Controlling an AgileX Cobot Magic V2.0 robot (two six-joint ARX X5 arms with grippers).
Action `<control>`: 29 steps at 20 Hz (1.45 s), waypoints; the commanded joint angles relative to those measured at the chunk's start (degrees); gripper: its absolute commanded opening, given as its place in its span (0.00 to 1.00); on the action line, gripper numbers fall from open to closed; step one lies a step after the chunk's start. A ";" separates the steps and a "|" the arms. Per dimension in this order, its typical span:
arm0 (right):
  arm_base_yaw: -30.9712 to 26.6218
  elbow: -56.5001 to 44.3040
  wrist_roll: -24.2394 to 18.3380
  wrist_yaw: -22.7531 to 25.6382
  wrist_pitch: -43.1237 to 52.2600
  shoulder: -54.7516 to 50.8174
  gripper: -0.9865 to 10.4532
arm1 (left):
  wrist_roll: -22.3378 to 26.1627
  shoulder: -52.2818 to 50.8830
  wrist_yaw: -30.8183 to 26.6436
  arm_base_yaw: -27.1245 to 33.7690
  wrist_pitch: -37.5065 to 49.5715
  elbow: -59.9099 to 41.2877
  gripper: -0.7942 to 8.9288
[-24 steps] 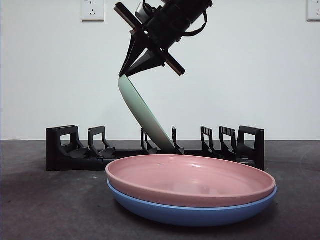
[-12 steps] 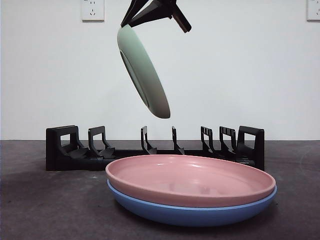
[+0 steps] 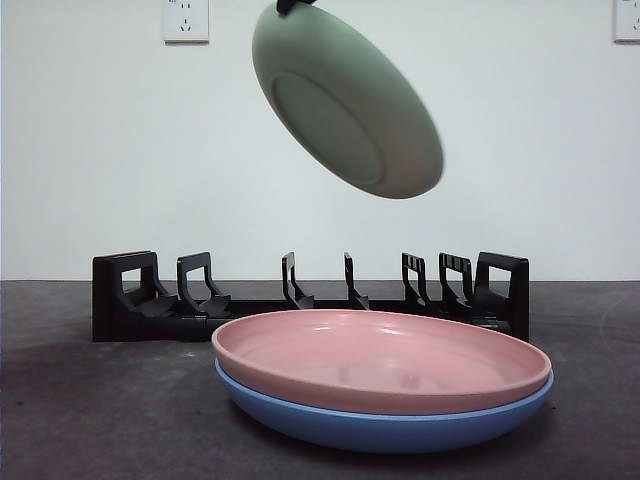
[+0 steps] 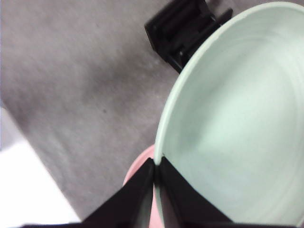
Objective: Place the plate
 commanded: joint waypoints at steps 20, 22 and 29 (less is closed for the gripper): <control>19.52 -47.50 -1.22 19.56 25.59 -15.21 0.10 | -0.66 0.09 -0.24 -0.22 0.61 0.94 0.27; 20.37 -49.18 -0.83 19.76 26.56 -15.19 0.10 | -1.53 0.09 -0.24 -0.22 0.61 0.94 0.27; 21.53 -54.45 -0.61 19.69 29.77 -15.08 0.10 | -1.66 0.09 -0.24 -0.22 0.61 0.94 0.27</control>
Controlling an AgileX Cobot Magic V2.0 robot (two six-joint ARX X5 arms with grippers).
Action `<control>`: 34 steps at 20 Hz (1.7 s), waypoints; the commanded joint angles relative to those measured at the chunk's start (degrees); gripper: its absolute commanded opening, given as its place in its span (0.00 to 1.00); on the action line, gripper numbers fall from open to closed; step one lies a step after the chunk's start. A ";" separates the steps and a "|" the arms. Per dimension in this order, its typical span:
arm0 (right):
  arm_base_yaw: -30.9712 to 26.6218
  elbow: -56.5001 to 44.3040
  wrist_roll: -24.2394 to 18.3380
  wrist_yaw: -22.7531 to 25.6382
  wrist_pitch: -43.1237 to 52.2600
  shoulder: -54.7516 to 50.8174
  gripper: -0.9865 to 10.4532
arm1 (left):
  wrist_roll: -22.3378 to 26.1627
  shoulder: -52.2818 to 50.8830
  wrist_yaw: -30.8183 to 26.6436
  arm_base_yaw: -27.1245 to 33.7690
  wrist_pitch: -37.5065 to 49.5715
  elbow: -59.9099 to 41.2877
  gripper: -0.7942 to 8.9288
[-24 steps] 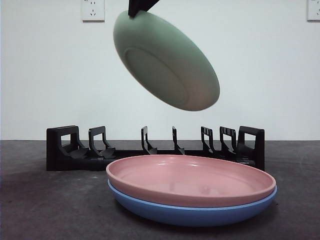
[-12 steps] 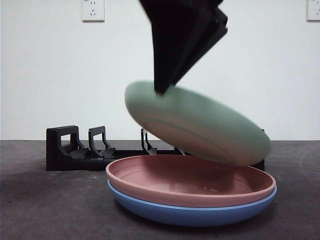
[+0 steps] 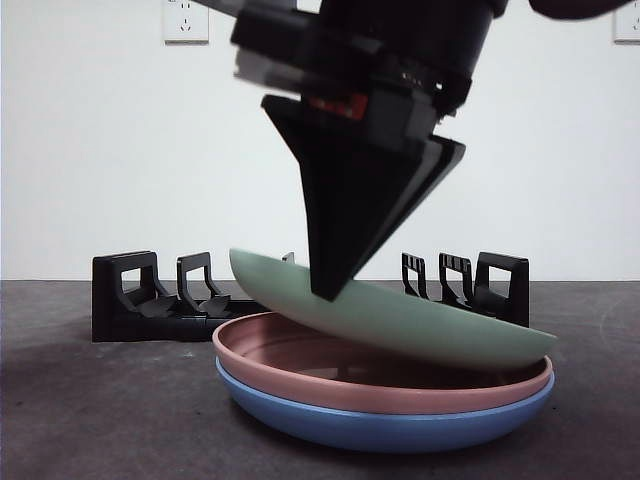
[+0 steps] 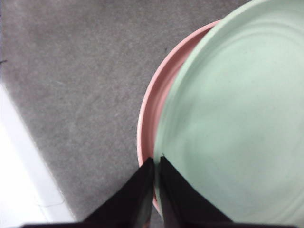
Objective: Place the plate
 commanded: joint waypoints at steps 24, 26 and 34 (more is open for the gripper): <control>-17.29 -3.76 -5.33 -0.13 8.92 -19.19 0.26 | -0.39 0.09 -0.24 -0.22 0.70 0.94 0.27; -25.14 -5.55 -9.01 -2.56 9.75 -20.52 0.26 | -0.39 0.09 -0.24 -0.22 1.16 0.94 0.27; -46.51 -6.10 -14.75 -7.15 18.62 -20.92 0.26 | -0.42 0.37 -0.22 -0.22 12.70 0.94 0.27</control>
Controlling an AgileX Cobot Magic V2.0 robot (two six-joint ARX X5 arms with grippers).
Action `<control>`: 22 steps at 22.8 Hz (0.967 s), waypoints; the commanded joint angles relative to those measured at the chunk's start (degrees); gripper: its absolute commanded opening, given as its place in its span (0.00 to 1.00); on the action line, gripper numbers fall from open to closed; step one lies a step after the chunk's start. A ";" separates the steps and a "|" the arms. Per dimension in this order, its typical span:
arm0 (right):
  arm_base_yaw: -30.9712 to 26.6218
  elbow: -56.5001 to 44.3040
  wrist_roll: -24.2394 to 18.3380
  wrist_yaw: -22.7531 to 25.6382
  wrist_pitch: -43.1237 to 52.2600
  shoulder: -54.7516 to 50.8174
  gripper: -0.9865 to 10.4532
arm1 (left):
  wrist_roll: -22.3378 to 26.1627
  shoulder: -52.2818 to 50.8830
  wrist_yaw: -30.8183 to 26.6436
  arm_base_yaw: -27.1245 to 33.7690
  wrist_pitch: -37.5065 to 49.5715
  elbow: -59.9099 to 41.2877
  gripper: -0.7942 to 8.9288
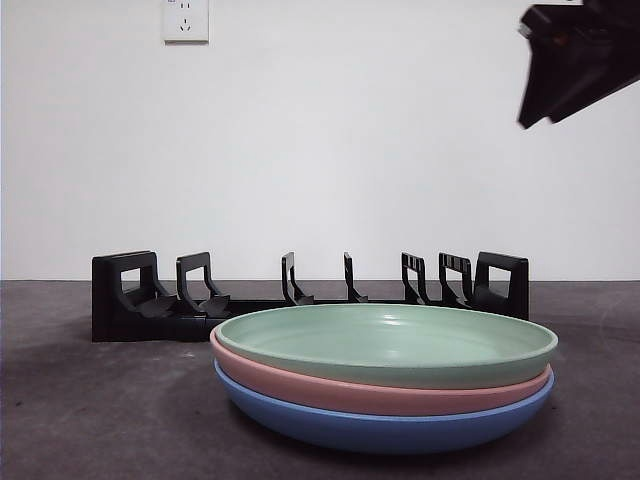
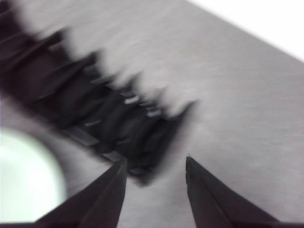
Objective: Place the plate
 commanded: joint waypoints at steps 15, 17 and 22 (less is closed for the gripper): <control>-1.86 0.61 -0.22 -0.37 -0.33 0.22 0.11 | -0.17 -0.02 -0.15 -0.24 1.18 0.94 0.09; -1.86 0.61 -0.22 -0.37 -0.33 0.22 0.11 | -0.17 -0.02 -0.15 -0.24 1.22 0.94 0.09; -1.86 0.61 -0.22 -0.37 -0.33 0.22 0.11 | 7.43 -0.70 -1.46 -0.02 2.54 0.92 0.09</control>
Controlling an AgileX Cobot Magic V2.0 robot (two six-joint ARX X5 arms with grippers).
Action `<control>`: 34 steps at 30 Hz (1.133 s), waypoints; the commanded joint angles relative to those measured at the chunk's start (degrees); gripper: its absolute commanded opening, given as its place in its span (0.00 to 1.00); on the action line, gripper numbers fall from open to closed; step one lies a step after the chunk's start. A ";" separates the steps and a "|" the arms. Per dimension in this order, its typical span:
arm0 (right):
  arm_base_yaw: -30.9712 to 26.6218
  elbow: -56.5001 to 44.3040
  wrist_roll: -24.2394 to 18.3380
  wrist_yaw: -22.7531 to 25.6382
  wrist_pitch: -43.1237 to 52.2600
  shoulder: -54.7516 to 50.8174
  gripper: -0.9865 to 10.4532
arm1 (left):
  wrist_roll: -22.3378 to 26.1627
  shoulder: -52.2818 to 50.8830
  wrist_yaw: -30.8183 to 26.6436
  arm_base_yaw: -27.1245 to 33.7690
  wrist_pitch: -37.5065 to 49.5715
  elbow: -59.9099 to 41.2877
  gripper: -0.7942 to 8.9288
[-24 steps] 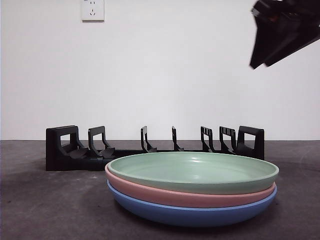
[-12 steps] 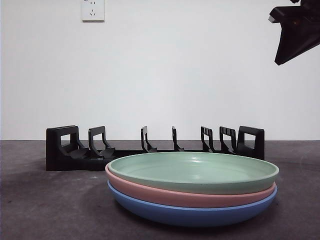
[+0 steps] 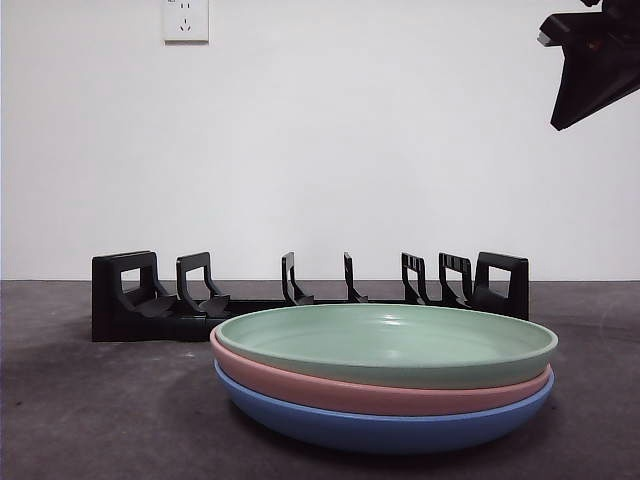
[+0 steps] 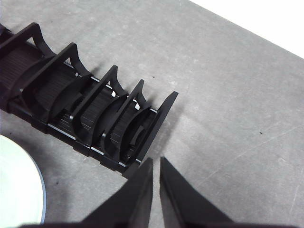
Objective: Place the plate
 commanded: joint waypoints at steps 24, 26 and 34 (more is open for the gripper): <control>0.26 0.61 0.31 -0.02 0.76 0.26 0.11 | -3.08 -28.04 17.07 36.54 22.71 -41.90 0.09; 0.26 0.61 0.31 -0.02 1.53 0.28 0.10 | -3.78 -28.04 17.07 36.52 22.05 -41.90 0.09; 0.26 0.61 0.31 -0.02 3.50 0.28 0.11 | -4.44 -27.56 17.05 36.50 21.81 -41.88 0.09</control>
